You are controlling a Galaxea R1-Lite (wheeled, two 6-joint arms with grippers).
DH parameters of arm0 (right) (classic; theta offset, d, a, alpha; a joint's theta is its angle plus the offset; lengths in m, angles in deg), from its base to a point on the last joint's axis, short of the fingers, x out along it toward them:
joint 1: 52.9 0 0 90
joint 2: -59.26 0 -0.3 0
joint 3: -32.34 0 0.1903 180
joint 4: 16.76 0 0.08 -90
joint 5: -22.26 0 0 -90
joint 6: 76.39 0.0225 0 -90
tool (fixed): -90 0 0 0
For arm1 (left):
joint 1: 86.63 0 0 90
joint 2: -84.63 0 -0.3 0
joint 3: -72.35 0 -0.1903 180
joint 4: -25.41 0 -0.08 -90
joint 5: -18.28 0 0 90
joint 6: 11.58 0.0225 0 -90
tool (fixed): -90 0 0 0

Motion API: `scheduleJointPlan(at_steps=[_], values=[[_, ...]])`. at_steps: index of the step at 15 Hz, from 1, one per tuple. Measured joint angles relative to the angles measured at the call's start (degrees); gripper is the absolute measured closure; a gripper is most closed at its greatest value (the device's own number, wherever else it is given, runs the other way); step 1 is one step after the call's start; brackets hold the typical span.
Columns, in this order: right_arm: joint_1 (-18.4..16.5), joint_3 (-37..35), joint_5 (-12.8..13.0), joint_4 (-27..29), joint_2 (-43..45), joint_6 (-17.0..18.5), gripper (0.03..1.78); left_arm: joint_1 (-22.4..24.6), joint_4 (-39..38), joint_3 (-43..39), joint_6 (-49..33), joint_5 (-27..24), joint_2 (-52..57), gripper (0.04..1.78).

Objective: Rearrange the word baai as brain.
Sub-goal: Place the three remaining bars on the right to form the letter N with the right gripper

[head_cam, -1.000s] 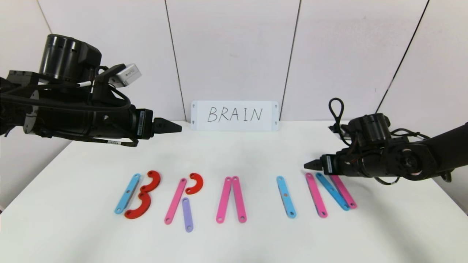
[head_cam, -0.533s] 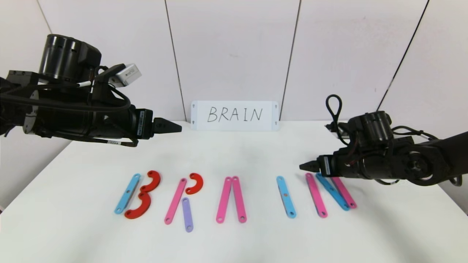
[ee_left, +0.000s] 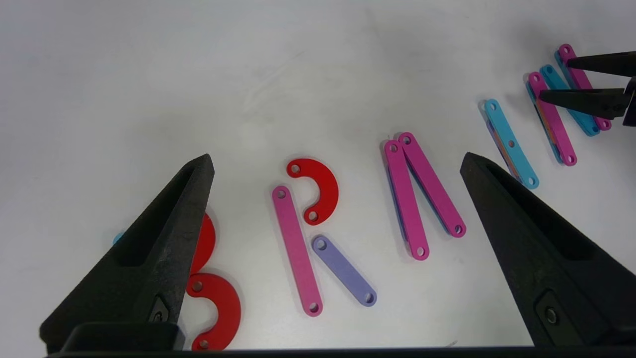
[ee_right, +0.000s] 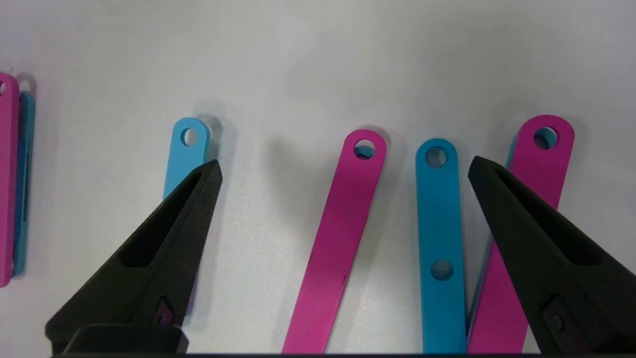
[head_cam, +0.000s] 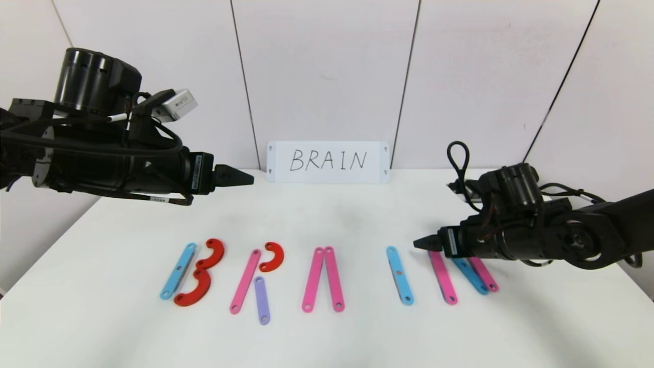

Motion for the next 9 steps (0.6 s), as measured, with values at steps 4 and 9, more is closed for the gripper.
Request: scheduleJointPlan(at_steps=[4, 9], values=[[-0.09, -0.06, -0.09, -0.01, -0.52, 1.02, 0.07, 0.00, 0.00, 0.00, 0.00, 0.00, 0.00, 0.08], [-0.04, -0.04, -0.11, -0.04, -1.60, 1.60, 0.07, 0.00, -0.04, 0.00, 0.00, 0.00, 0.00, 0.08]])
